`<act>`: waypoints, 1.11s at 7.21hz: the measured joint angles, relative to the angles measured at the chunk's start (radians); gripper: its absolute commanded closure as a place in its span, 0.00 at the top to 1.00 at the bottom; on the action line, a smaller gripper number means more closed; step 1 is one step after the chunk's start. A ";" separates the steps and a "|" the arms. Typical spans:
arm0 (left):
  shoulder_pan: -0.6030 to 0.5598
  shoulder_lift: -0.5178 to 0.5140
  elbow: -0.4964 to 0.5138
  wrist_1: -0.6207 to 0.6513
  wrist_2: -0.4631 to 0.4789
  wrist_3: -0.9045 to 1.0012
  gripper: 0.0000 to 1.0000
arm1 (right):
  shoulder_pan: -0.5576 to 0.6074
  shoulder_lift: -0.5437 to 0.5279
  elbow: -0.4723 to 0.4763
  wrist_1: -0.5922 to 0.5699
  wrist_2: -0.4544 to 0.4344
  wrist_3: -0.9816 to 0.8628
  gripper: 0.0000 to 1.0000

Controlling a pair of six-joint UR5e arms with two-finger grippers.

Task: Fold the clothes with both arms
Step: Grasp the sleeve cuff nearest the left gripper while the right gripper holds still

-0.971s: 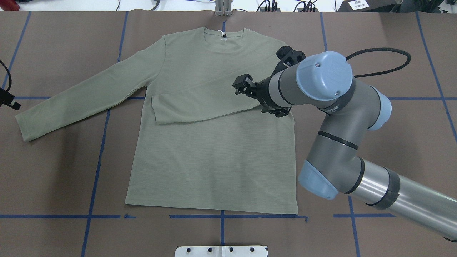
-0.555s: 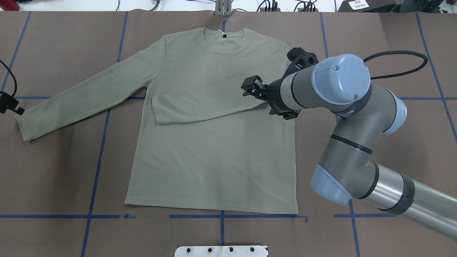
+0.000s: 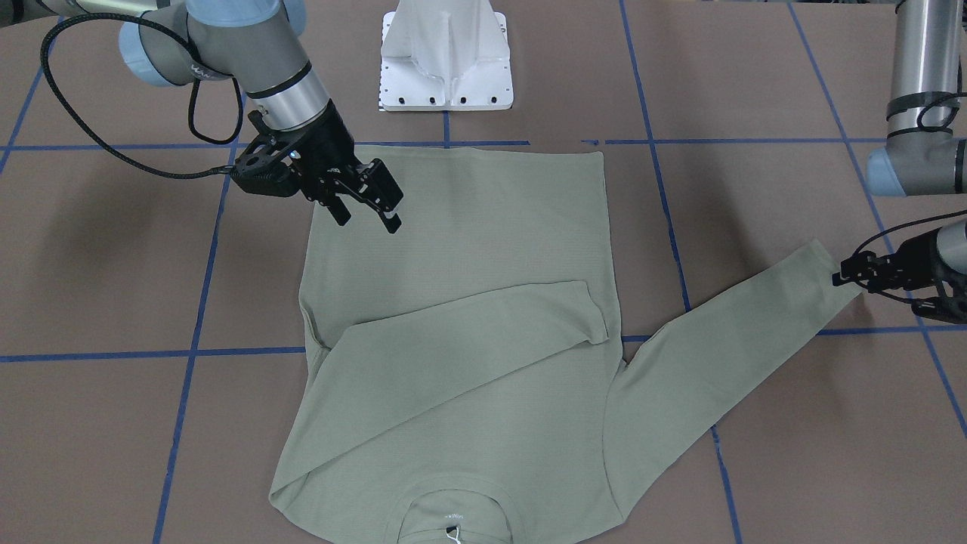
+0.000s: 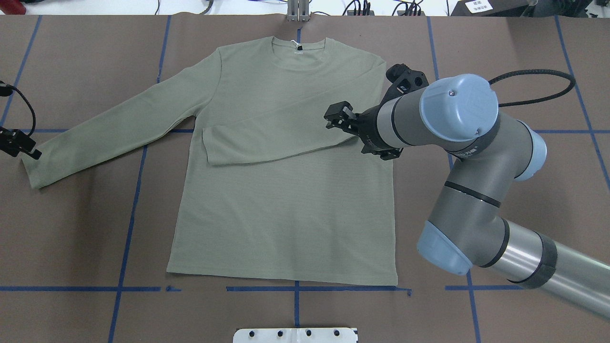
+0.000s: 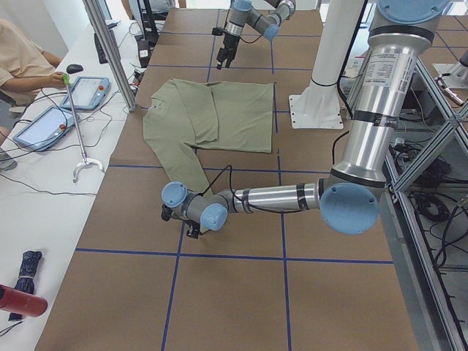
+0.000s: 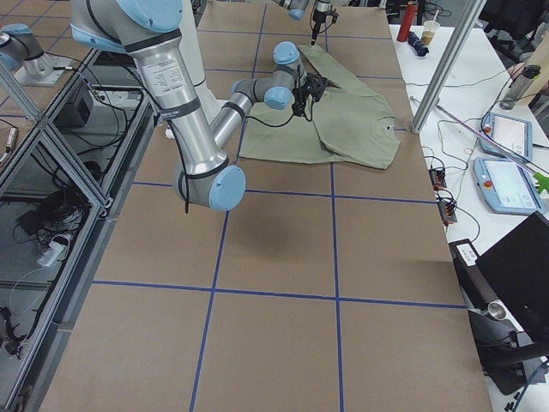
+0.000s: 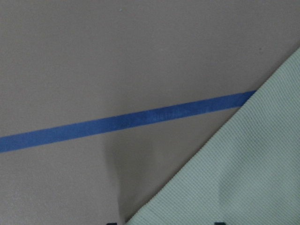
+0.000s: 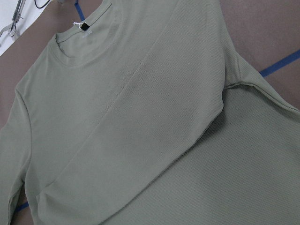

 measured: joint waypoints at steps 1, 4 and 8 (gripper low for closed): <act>0.000 0.000 0.002 0.000 0.001 0.000 0.67 | 0.000 0.000 0.000 0.000 -0.001 0.000 1.00; 0.001 0.000 0.008 0.002 0.005 0.000 0.44 | 0.000 0.000 0.001 -0.001 -0.001 0.000 1.00; 0.001 -0.002 0.007 0.004 0.021 -0.004 0.00 | -0.002 0.007 0.021 -0.061 -0.001 0.000 1.00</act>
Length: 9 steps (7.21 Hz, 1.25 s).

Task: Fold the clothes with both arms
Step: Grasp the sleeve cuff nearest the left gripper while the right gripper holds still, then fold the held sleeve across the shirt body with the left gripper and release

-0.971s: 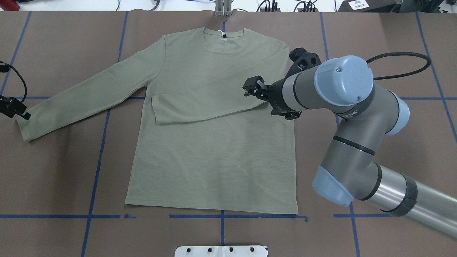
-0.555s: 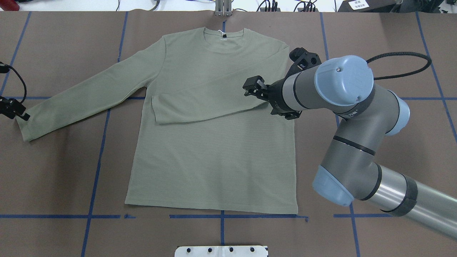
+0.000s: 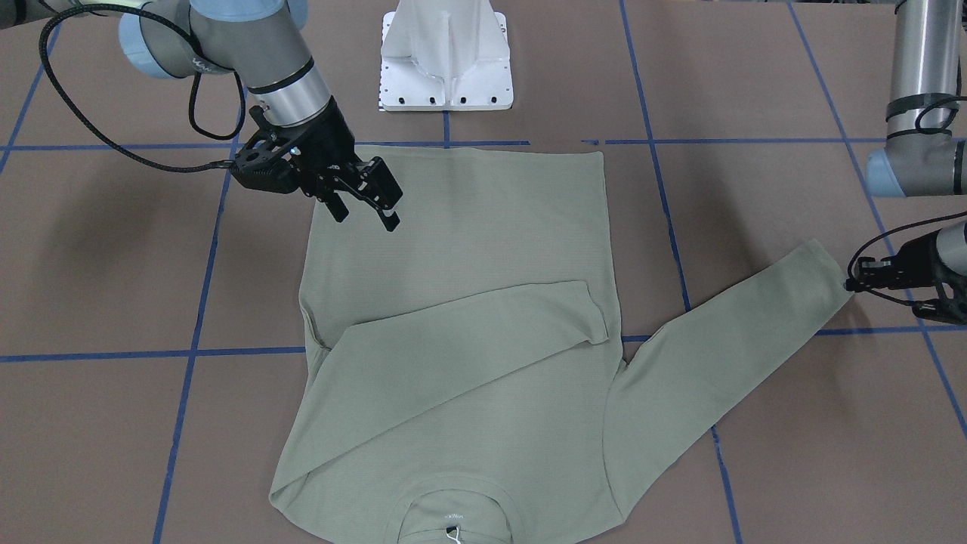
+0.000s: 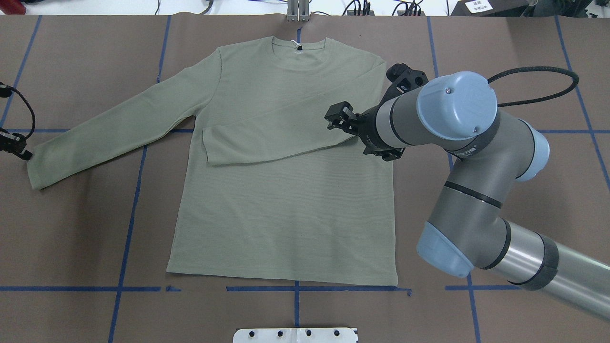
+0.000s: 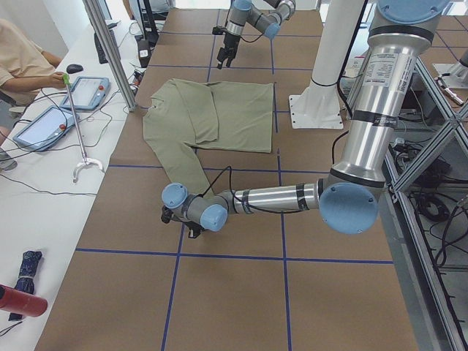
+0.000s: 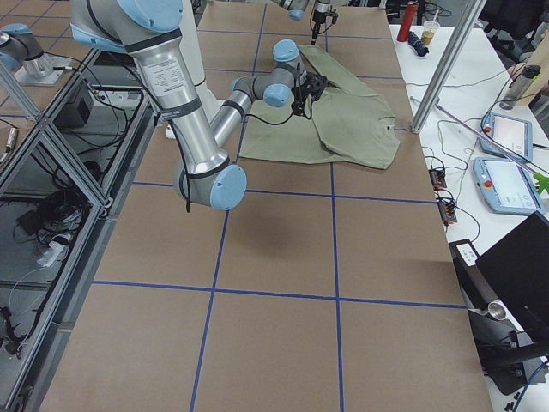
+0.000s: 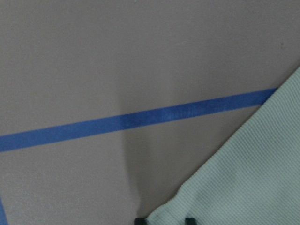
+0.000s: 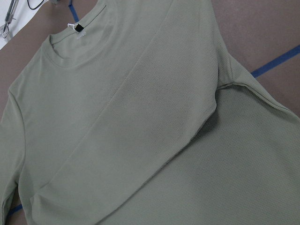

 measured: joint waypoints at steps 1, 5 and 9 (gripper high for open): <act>0.000 -0.001 -0.006 0.000 -0.004 -0.001 0.00 | 0.000 -0.001 0.003 -0.004 0.001 0.000 1.00; 0.000 -0.015 -0.238 0.041 -0.165 -0.197 0.00 | 0.021 -0.016 0.015 -0.006 0.009 -0.023 1.00; 0.209 -0.305 -0.424 0.037 -0.093 -0.848 0.00 | 0.136 -0.227 0.114 -0.003 0.060 -0.217 1.00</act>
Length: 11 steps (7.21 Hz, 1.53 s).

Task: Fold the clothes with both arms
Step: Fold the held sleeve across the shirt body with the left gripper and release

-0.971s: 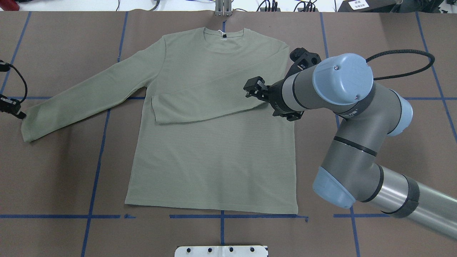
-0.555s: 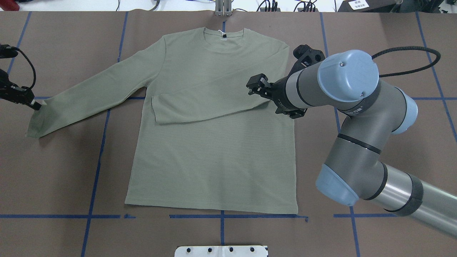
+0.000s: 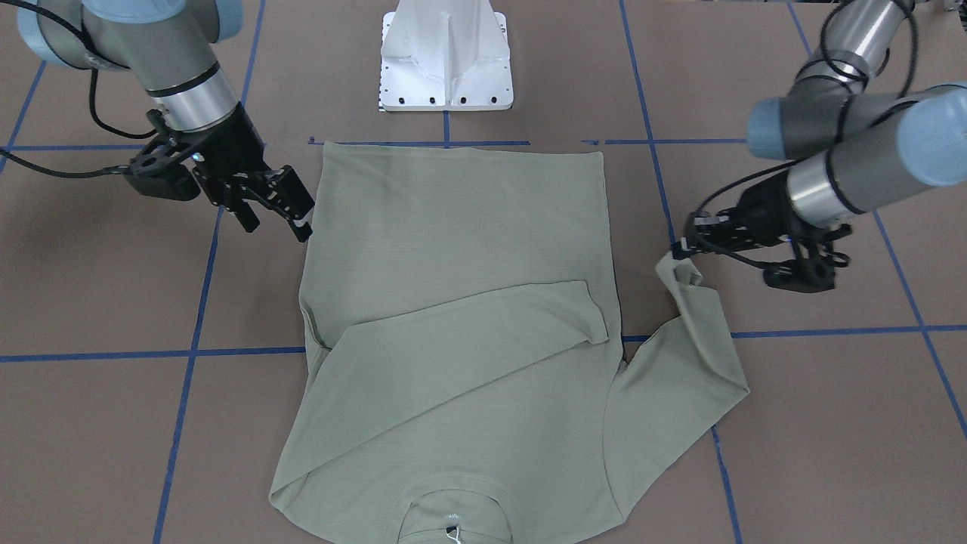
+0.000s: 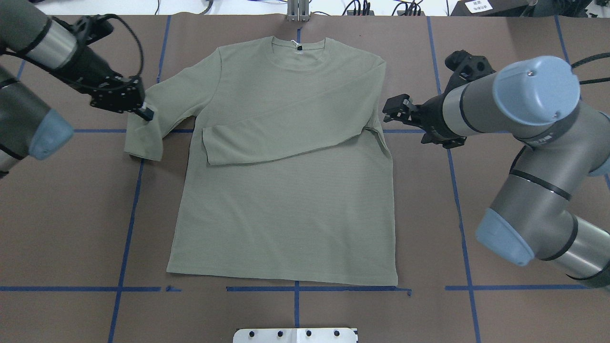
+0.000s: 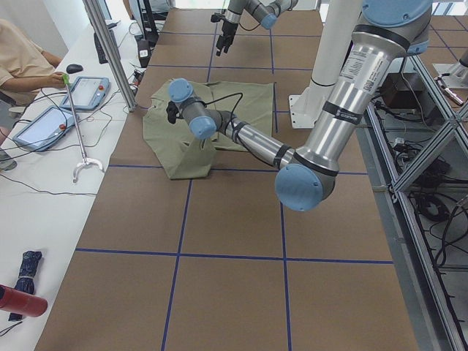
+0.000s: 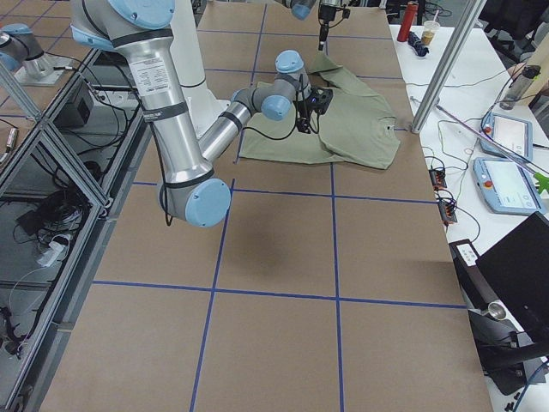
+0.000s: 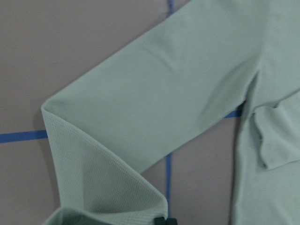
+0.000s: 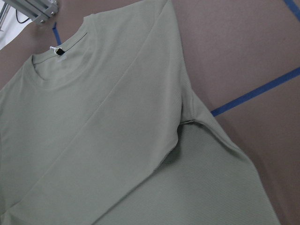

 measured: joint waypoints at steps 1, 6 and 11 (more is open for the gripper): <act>0.068 -0.100 0.007 -0.010 0.085 -0.113 0.00 | 0.029 -0.071 0.030 0.005 0.002 -0.059 1.00; 0.335 -0.491 0.400 -0.307 0.530 -0.336 0.00 | 0.083 -0.205 0.070 0.013 0.008 -0.211 1.00; 0.441 -0.647 0.634 -0.435 0.736 -0.369 0.86 | 0.084 -0.215 0.069 0.016 0.009 -0.218 1.00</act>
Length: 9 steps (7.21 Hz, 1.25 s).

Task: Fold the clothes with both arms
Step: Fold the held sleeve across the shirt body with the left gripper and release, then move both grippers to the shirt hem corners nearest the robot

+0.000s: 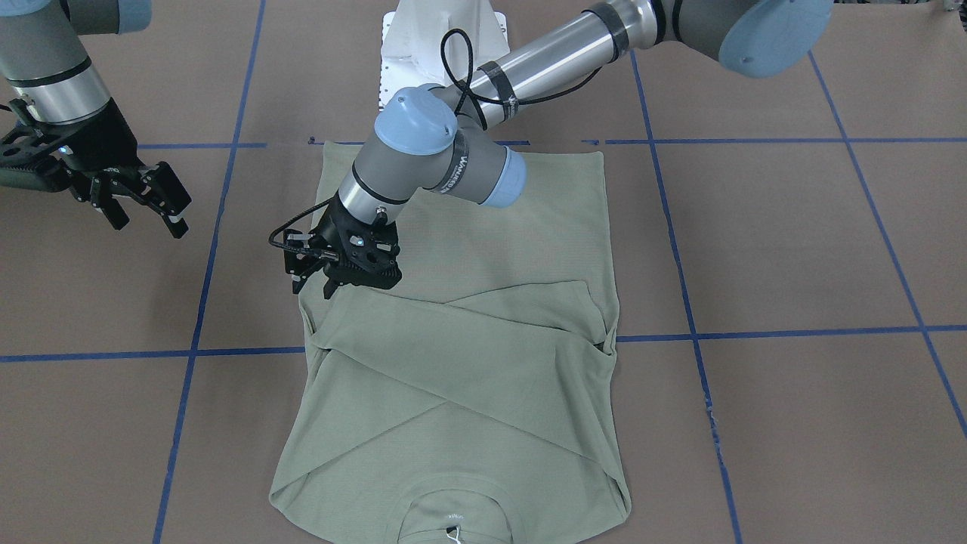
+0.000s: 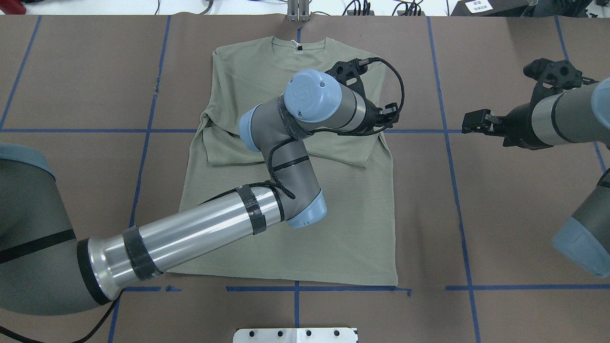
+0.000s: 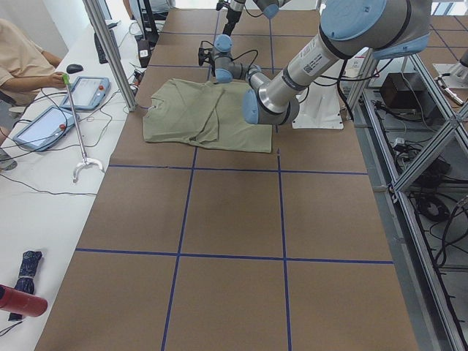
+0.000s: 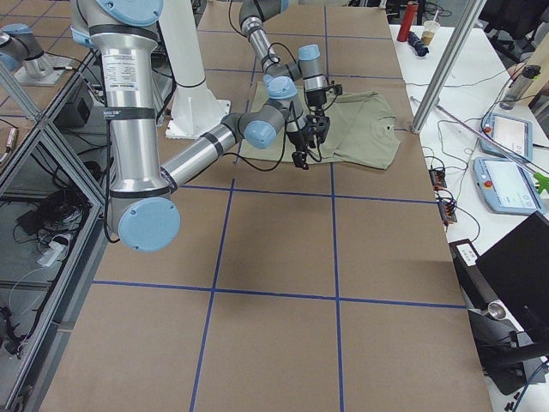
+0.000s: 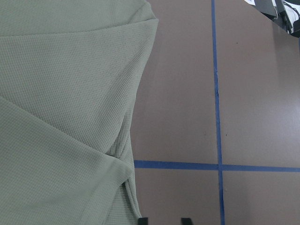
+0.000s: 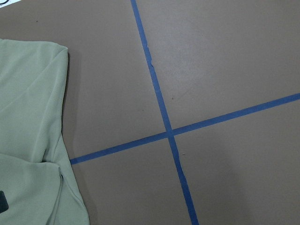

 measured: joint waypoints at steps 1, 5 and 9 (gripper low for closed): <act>-0.032 0.050 -0.079 0.022 -0.045 -0.002 0.86 | -0.011 0.007 -0.003 0.000 -0.003 0.021 1.00; -0.187 0.491 -0.574 0.132 -0.263 0.098 0.85 | -0.373 0.064 0.014 -0.003 -0.265 0.440 0.94; -0.209 0.740 -0.856 0.239 -0.275 0.198 0.87 | -0.740 0.078 0.011 -0.045 -0.564 0.806 0.88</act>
